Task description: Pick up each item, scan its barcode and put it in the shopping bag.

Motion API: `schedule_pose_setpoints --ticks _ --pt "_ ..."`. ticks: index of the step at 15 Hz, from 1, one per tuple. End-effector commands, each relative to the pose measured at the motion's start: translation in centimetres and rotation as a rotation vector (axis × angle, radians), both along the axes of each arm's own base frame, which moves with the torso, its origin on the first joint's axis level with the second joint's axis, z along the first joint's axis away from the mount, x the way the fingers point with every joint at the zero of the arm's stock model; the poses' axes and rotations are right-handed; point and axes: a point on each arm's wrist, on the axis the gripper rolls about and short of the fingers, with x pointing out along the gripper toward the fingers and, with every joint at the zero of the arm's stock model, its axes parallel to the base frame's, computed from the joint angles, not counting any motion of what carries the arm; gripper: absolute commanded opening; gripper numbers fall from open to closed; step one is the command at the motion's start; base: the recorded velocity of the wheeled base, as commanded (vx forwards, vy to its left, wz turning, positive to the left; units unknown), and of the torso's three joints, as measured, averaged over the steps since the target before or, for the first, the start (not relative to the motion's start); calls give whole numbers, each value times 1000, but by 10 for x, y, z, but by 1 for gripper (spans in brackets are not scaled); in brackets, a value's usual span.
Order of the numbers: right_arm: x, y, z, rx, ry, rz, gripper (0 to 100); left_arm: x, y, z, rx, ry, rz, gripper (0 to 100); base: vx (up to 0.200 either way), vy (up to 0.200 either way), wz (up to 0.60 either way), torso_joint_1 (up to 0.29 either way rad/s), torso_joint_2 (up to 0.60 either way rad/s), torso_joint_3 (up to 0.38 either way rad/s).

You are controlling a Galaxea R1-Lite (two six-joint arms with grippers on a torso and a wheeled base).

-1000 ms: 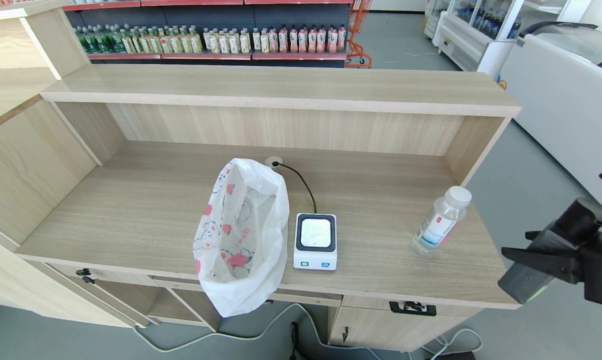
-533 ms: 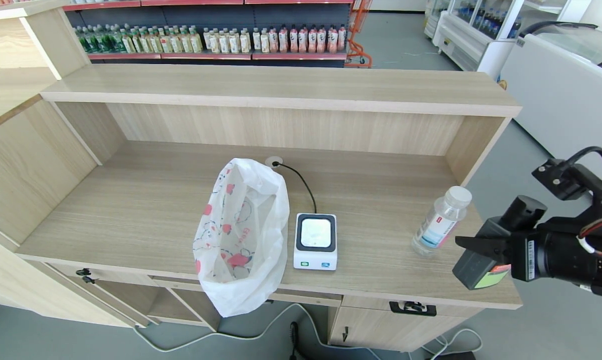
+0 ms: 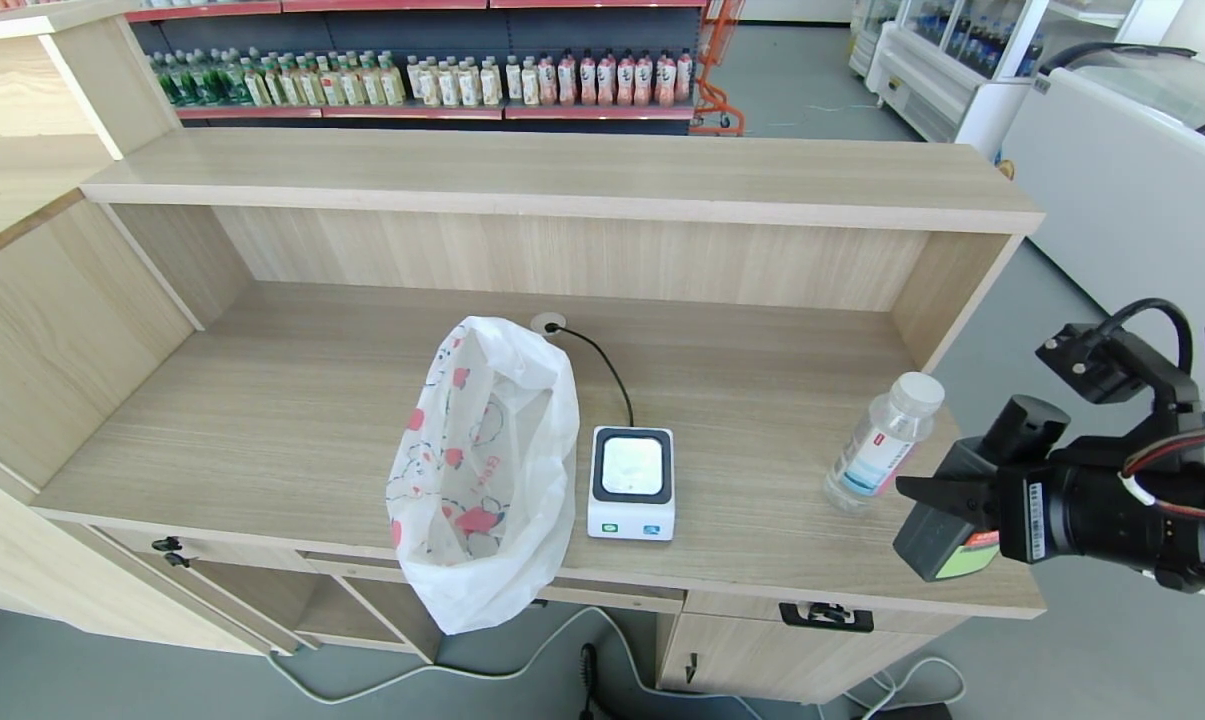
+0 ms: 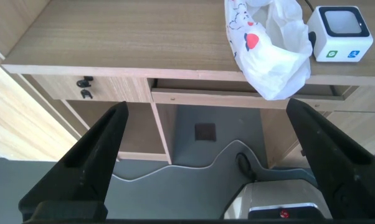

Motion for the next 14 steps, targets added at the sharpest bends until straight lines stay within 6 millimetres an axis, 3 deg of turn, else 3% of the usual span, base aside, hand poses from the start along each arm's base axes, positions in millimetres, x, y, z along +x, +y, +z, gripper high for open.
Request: schedule_pose_setpoints --ticks 1,2,9,14 --pt "0 1 -1 7 7 1 0 0 0 0 -1 -1 0 100 0 0 0 0 0 0" --pt "0 2 -1 11 9 3 0 0 0 0 -1 0 0 100 0 0 0 0 0 0" --pt "2 5 -1 23 14 6 0 0 0 0 0 0 2 100 0 200 0 4 2 1" --pt "41 20 11 87 20 -96 0 0 0 0 -1 0 0 100 0 200 0 3 0 0"
